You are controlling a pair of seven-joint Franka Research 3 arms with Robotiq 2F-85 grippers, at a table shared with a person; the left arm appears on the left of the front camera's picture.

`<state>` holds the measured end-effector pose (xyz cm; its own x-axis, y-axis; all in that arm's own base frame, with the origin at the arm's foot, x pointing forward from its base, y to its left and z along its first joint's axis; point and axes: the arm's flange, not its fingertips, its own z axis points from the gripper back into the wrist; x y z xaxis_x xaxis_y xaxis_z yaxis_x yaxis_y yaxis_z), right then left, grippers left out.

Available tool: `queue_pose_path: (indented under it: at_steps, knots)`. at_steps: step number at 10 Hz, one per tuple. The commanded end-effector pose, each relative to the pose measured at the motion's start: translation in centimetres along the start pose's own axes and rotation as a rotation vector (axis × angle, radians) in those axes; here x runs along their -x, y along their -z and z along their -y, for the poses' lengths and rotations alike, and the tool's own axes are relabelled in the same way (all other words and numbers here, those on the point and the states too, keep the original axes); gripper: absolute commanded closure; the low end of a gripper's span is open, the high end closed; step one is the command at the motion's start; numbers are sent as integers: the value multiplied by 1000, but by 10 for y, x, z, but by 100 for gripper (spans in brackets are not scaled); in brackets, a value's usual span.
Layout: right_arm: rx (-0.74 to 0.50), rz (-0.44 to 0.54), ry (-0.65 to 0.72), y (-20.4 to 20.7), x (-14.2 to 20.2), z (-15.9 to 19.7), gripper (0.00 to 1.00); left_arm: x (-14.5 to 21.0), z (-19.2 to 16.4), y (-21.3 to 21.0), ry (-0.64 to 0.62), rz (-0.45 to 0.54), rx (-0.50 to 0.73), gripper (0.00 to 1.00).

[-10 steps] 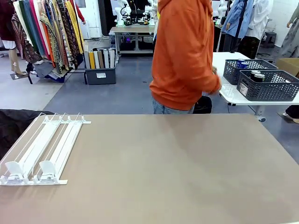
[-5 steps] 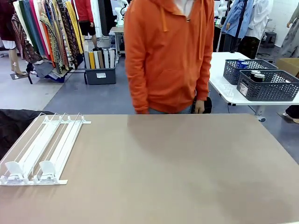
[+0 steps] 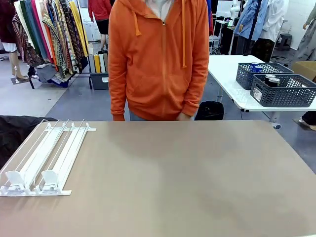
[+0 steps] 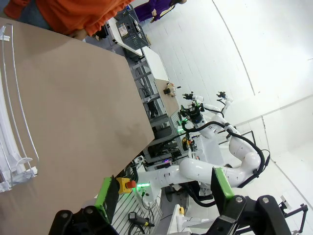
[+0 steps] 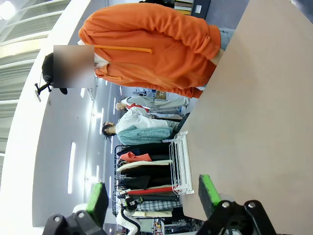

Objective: Retrieve and store the cans from the dispenser.
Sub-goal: Pick up one can from the Automatic Can Dispenser and place it in the middle of the table.

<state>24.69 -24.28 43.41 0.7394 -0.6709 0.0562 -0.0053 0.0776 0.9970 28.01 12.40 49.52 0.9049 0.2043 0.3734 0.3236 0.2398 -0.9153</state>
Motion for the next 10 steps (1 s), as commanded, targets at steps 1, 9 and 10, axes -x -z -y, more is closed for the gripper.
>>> queue_pose_path:
  at_steps: [1, 9, 10]
  knots:
    - [-13, 1, -11, -1, -2, -3, 0, 0, 0, 1, 20, 11, 18, 0]
    - [-13, 1, -11, -1, -2, -3, 0, 0, 0, 1, 20, 11, 18, 0]
    - [-13, 1, -11, -1, -2, -3, 0, 0, 0, 1, 20, 11, 18, 0]
